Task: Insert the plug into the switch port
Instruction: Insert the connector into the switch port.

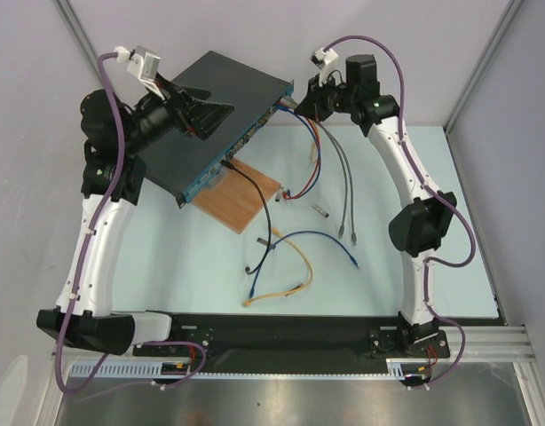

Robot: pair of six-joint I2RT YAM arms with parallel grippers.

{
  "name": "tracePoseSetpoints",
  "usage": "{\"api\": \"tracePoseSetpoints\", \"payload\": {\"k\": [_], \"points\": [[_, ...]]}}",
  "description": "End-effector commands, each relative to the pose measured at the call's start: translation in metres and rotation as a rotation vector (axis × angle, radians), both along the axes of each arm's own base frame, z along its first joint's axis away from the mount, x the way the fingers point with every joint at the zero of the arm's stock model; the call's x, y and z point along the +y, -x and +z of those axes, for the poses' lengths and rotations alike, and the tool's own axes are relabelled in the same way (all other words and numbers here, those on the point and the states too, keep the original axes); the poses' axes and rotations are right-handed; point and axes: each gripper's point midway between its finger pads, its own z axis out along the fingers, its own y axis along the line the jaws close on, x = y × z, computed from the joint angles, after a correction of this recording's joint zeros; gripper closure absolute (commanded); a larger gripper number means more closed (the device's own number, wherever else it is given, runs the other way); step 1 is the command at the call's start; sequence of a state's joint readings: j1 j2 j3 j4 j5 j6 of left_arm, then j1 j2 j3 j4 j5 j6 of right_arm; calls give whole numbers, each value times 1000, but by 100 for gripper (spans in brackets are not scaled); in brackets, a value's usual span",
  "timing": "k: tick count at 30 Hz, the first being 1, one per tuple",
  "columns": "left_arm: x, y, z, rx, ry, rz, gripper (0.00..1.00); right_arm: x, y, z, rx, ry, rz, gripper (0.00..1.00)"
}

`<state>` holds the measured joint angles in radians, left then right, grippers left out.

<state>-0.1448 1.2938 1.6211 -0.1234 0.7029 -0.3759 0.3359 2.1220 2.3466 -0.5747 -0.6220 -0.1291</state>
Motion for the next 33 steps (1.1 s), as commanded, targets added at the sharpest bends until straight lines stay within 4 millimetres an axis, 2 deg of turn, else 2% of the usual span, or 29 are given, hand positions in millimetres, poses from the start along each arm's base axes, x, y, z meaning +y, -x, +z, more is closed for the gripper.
{"api": "tracePoseSetpoints", "payload": {"k": [1, 10, 21, 27, 33], "points": [[5, 1, -7, -24, -35, 37, 6, 1, -1, 15, -3, -14, -28, 100], [5, 5, -13, -7, -26, 30, 6, 9, -18, -6, 18, -4, -66, 100], [3, 8, -18, -1, -28, 17, 7, 12, -36, -2, -7, -40, -120, 100], [3, 5, -20, 2, -32, 18, 7, -8, -45, 6, -14, -58, -173, 100], [1, 2, -20, 3, -22, 10, 7, -11, -46, 0, -12, -35, -166, 100]]}}
